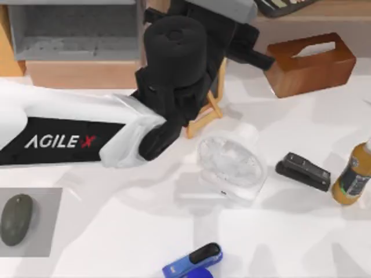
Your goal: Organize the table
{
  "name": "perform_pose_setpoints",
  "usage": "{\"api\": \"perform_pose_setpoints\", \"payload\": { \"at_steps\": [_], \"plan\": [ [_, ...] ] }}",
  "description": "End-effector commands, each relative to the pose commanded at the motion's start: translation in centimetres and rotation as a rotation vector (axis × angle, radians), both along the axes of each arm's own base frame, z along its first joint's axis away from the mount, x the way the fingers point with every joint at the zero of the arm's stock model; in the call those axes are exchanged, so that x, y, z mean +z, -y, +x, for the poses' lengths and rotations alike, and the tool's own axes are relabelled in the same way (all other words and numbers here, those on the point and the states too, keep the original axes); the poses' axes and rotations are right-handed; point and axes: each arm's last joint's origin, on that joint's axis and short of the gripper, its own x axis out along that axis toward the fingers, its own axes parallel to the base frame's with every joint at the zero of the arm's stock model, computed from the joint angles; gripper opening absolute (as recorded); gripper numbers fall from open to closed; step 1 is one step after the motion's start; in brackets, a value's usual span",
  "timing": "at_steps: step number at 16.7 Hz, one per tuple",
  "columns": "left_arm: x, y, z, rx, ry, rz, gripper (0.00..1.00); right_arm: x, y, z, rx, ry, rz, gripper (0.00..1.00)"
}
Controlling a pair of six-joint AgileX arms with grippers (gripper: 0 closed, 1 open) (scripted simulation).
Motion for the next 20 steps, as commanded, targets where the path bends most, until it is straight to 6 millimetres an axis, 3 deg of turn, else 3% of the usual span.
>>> {"api": "perform_pose_setpoints", "payload": {
  "at_steps": [4,9,12,15,18,20],
  "plan": [
    [-0.4,-3.5,-3.7,-0.117,0.094,0.191,0.0,0.0,0.0,0.0,0.0,0.0,0.0,1.0],
    [-3.9,-9.9,-4.7,-0.074,0.153,0.675,0.0,0.0,0.0,0.0,0.0,0.0,0.0,1.0],
    [-5.7,-14.2,-3.4,0.017,0.135,1.0,0.0,0.0,0.0,0.0,0.0,0.0,0.0,1.0],
    [-6.6,-18.0,-0.8,0.116,0.081,1.235,0.0,0.0,0.0,0.0,0.0,0.0,0.0,1.0],
    [-7.2,-19.9,2.0,0.148,0.046,1.36,0.0,0.0,0.0,0.0,0.0,0.0,0.0,1.0],
    [-7.5,-20.2,2.8,0.144,0.035,1.389,0.0,0.0,0.0,0.0,0.0,0.0,0.0,1.0]
  ]
}}
